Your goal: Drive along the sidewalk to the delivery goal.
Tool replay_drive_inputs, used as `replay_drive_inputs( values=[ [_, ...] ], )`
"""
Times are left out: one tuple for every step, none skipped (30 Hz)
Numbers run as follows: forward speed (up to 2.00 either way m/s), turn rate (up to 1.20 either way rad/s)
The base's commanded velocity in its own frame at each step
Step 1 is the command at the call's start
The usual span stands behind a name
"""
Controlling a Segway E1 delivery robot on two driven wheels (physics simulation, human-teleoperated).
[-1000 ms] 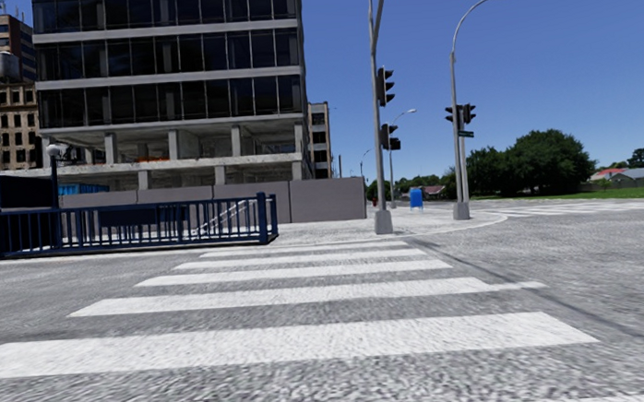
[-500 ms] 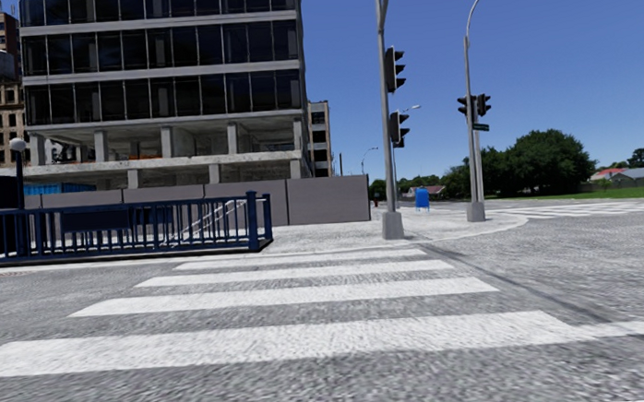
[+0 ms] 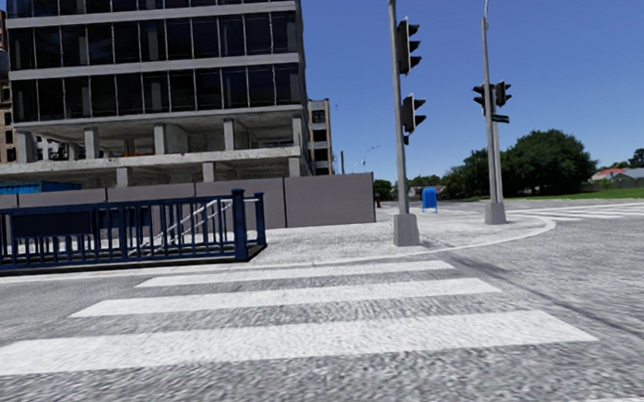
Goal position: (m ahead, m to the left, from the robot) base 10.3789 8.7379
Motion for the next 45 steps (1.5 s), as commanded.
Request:
replay_drive_inputs(
  values=[
    [2.0, 0.0],
    [2.0, 0.0],
    [2.0, 0.0],
    [2.0, 0.0],
    [2.0, 0.0],
    [2.0, 0.0],
    [2.0, 0.0],
    [2.0, 0.0],
    [2.0, 0.0],
    [2.0, 0.0],
    [2.0, 0.0],
    [2.0, 0.0],
    [2.0, 0.0],
    [1.98, 0.0],
    [1.94, 0.0],
    [1.94, 0.0],
    [1.82, 0.0],
    [1.74, 0.0],
    [1.64, 0.0],
    [1.64, 0.0],
    [1.55, 0.0],
    [1.48, 0.0],
    [1.46, 0.0],
    [1.46, 0.0],
    [1.46, 0.0],
    [1.46, 0.0],
    [1.45, 0.0],
    [1.45, 0.0],
    [1.45, 0.0],
    [1.45, 0.0],
    [1.45, 0.0],
    [1.45, 0.0],
    [1.45, 0.0],
    [1.45, 0.0],
    [1.45, 0.0],
    [1.45, 0.0],
    [1.45, 0.0],
    [1.47, 0.0],
    [1.47, 0.0],
    [1.51, 0.0],
    [1.54, 0.0],
    [1.54, 0.0],
    [1.55, 0.0],
    [1.55, 0.0],
    [1.55, 0.0]
  ],
)
